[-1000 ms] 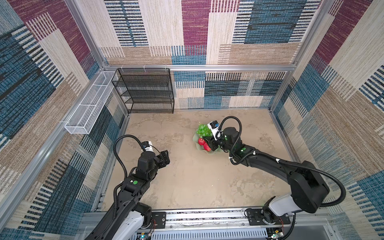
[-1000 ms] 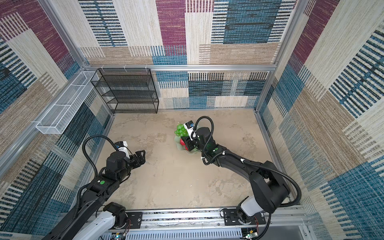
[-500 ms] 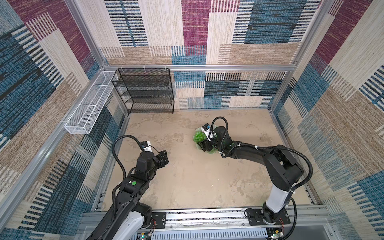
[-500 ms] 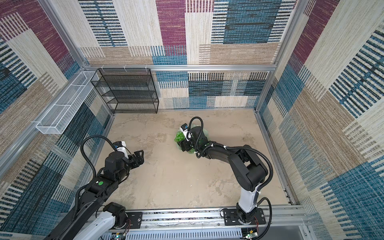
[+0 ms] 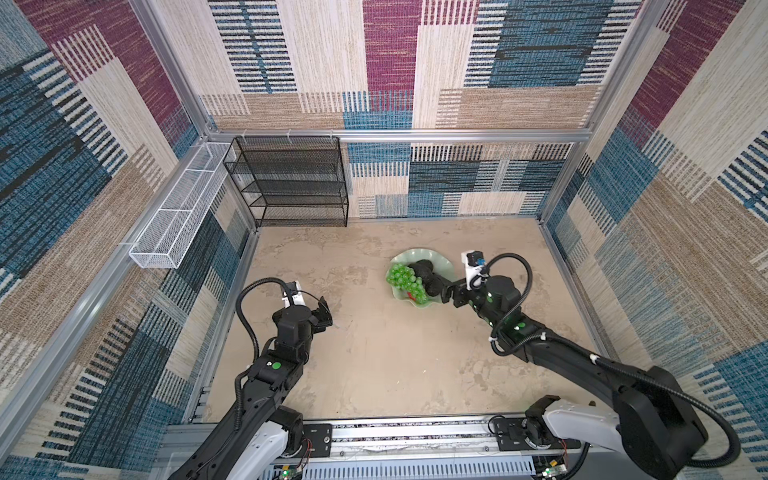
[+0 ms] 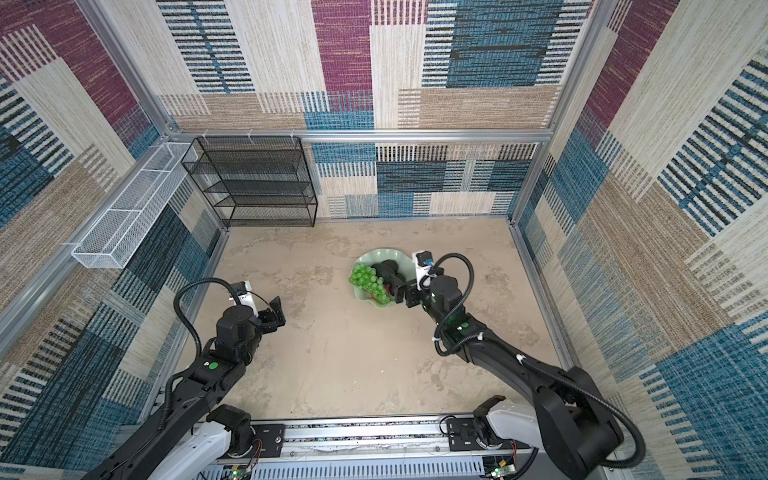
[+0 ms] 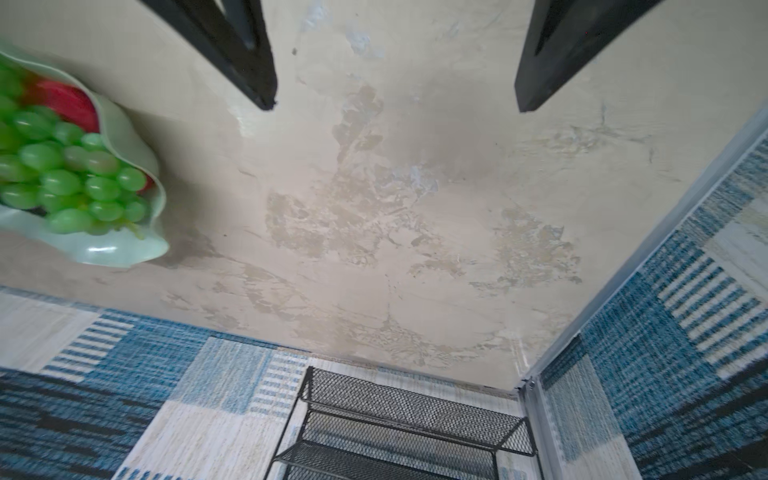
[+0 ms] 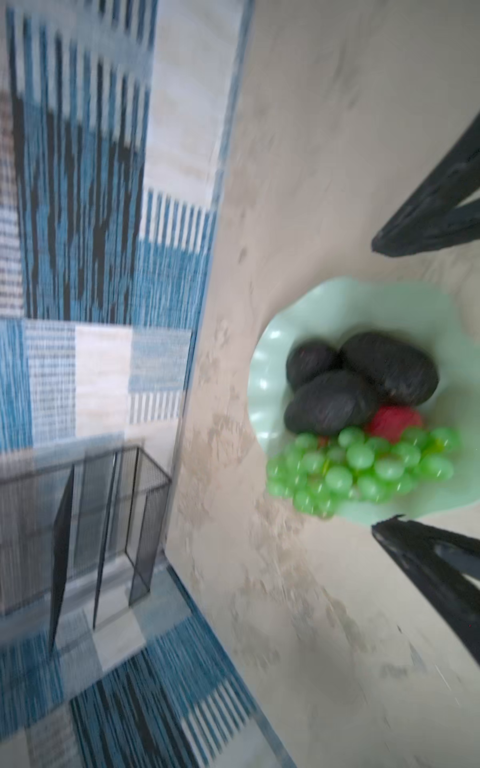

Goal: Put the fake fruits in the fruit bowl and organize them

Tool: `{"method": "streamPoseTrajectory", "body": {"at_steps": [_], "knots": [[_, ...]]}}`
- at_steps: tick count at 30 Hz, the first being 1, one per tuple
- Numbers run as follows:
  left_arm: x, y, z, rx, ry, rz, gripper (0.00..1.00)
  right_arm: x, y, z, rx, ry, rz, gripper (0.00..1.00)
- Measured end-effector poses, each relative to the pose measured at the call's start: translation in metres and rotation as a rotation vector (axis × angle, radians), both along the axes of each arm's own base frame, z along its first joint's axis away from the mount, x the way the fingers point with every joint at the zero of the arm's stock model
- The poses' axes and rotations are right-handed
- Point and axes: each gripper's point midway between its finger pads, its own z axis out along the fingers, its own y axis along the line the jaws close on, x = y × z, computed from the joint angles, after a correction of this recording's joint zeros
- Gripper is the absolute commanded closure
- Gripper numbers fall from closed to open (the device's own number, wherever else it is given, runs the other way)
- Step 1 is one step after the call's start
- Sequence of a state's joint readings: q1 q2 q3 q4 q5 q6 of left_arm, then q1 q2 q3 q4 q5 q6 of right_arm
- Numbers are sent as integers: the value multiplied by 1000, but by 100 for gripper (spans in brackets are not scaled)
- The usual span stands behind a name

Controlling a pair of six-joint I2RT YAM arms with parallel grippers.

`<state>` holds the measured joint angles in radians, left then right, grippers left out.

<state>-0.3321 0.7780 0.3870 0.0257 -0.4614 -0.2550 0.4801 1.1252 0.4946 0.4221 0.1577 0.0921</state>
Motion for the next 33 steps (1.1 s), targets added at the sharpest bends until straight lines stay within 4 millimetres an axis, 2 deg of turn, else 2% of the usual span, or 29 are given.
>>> {"method": "streamPoseTrajectory", "body": {"at_steps": [2, 6, 9, 11, 16, 18, 22, 24, 26, 27, 29, 33], "knots": [[4, 14, -11, 85, 10, 41, 1, -7, -34, -6, 1, -24, -131, 0], [12, 46, -27, 141, 33, 134, 1, -19, -82, -14, -22, -84, -328, 0], [17, 63, -54, 147, 94, 162, 1, -29, -121, -25, -41, -118, -463, 0], [22, 63, -68, 139, 142, 138, 1, -35, -142, -33, -54, -140, -521, 0], [49, 49, -68, 125, 85, 47, 1, -33, -177, -54, -74, -137, -613, 0], [58, 48, -69, 121, 67, 30, 1, -28, -182, -62, -79, -128, -614, 0], [81, 44, -63, 120, 30, -1, 1, -5, -166, -70, -112, -135, -515, 0], [85, 44, -75, 117, 24, -8, 1, 5, -161, -72, -124, -133, -472, 0], [81, 43, -95, 122, 82, -23, 1, 9, -165, -64, -108, -168, -467, 0], [84, 44, -94, 123, 87, -21, 1, 10, -166, -64, -101, -185, -462, 0], [96, 45, -77, 118, 23, -20, 1, 13, -162, -77, -111, -137, -428, 0], [97, 50, -75, 119, 17, -4, 1, 20, -160, -66, -91, -172, -396, 0]]}}
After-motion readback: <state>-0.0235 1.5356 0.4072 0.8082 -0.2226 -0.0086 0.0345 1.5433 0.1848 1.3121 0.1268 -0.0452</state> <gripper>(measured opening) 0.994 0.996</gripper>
